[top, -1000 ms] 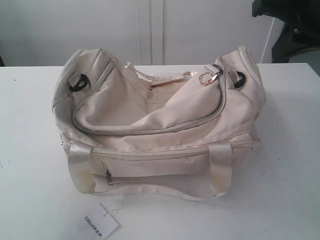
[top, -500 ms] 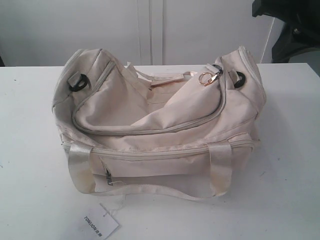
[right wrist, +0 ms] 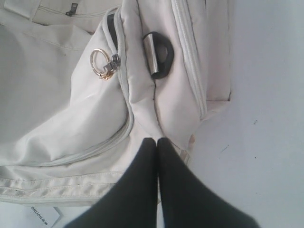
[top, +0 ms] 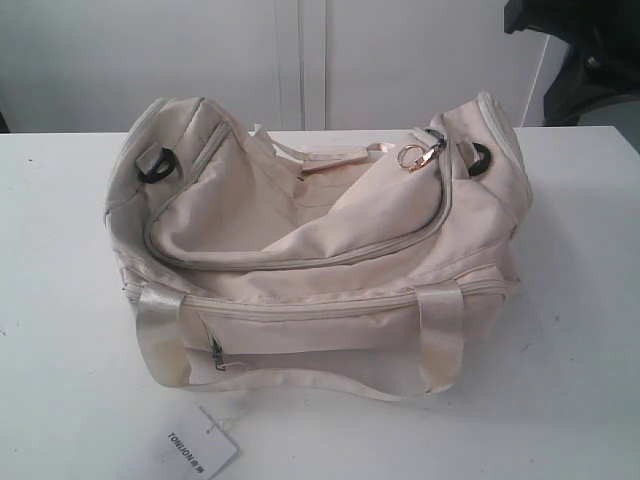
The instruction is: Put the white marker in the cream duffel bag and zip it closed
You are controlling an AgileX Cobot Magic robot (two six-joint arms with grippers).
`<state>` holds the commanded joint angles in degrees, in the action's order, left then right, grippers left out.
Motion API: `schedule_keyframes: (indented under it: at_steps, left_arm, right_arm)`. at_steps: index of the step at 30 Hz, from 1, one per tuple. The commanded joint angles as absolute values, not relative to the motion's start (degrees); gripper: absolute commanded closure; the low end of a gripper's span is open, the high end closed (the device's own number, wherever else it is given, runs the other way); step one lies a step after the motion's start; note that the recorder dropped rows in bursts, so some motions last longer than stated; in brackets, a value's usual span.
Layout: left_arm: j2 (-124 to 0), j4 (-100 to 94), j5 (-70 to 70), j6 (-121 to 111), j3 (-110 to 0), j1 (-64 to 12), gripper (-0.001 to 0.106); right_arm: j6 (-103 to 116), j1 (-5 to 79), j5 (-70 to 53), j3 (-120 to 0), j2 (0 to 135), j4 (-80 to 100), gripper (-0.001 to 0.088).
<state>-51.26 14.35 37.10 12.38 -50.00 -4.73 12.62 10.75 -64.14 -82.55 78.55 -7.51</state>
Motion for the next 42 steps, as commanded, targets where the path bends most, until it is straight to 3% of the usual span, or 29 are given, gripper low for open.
schedule_keyframes:
  at_steps: [42]
  left_arm:
    - [-1.88,12.58,24.62,13.90,-10.20,-4.73,0.105]
  right_arm:
    - [12.62,10.75,-64.14,-82.55,78.55,-7.51,0.0868]
